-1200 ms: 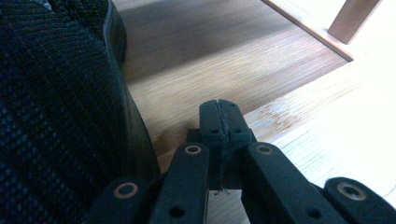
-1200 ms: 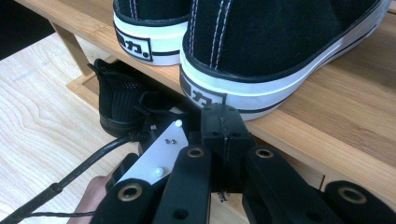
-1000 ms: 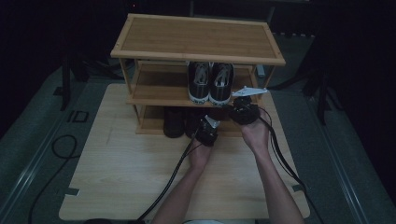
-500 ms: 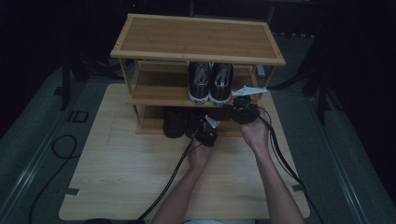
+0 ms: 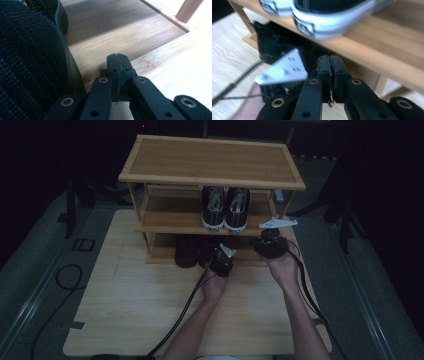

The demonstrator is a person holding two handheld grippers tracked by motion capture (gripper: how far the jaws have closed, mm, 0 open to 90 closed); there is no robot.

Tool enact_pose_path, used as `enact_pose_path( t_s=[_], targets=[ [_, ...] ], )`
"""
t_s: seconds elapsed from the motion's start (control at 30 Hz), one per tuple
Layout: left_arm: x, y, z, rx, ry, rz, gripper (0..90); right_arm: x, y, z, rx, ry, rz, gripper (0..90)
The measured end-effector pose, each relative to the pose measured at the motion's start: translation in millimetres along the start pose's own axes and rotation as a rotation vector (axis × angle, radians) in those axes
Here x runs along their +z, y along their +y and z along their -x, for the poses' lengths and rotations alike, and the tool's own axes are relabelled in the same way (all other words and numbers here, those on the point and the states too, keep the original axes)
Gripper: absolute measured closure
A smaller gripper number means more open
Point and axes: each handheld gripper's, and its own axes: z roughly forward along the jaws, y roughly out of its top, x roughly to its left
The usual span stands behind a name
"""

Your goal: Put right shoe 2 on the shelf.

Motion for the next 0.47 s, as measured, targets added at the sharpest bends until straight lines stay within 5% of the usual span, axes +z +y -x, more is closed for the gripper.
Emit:
enact_pose_path(
  t_s=[0.47],
  targets=[
    [-0.4,-0.3,1.6,0.013,0.006,0.0,87.4,13.1,-53.9,28.9,0.11,-0.025,-0.087,84.8]
  ],
)
